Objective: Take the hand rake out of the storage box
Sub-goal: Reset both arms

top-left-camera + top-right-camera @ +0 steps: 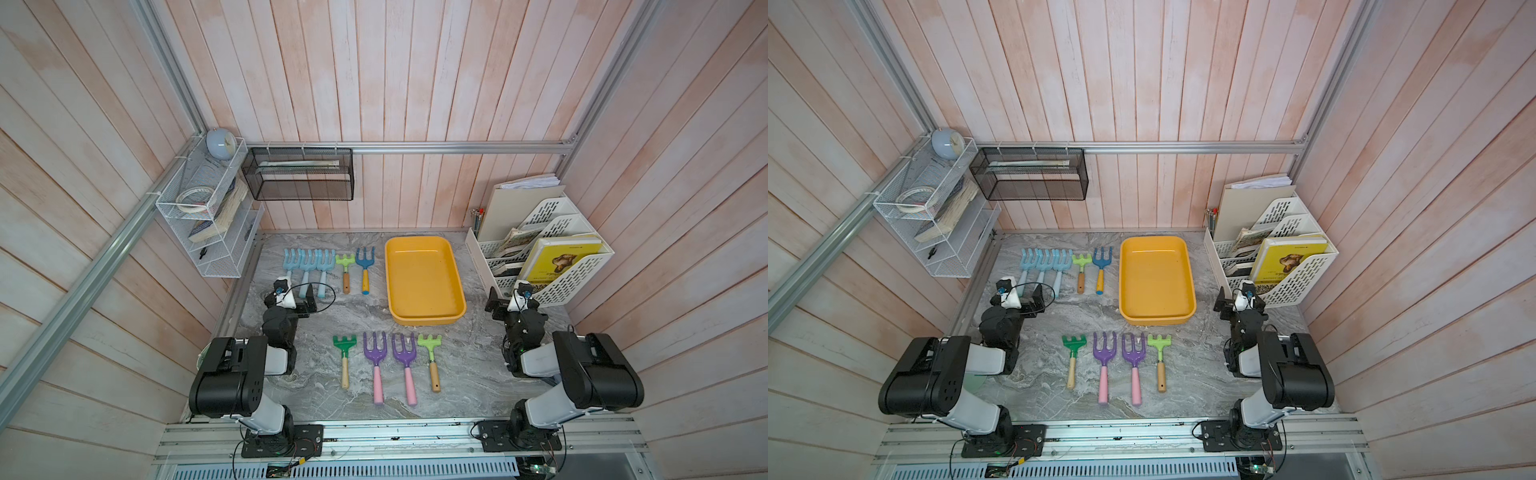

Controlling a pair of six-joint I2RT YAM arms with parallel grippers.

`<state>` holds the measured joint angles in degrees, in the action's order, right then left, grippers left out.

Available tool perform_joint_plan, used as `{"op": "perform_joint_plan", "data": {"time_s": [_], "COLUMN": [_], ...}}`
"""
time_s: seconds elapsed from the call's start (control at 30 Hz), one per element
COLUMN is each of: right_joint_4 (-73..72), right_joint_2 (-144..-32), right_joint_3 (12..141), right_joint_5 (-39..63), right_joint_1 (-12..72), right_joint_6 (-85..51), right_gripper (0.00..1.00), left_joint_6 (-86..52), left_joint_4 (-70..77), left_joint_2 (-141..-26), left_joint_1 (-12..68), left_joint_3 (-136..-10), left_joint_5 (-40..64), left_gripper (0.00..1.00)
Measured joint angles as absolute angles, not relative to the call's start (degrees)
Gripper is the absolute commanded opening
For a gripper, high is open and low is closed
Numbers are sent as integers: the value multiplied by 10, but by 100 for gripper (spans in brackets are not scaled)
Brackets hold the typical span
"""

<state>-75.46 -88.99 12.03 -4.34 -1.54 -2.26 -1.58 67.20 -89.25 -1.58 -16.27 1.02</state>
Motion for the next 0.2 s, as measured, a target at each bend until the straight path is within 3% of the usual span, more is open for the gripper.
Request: {"op": "perform_joint_plan", "data": {"time_s": [0.2], "right_joint_4": [-755], "right_joint_2": [-890], "right_joint_3": [120], "right_joint_5": [-39], "right_joint_1": [-16], "right_joint_6": [-23], "right_gripper": [98], "left_joint_6": [-15], "left_joint_4": [672], "left_joint_2": [-893], "left_joint_1": [-16], "left_joint_3": [-163], "left_joint_5": [10], "left_gripper": [100]}}
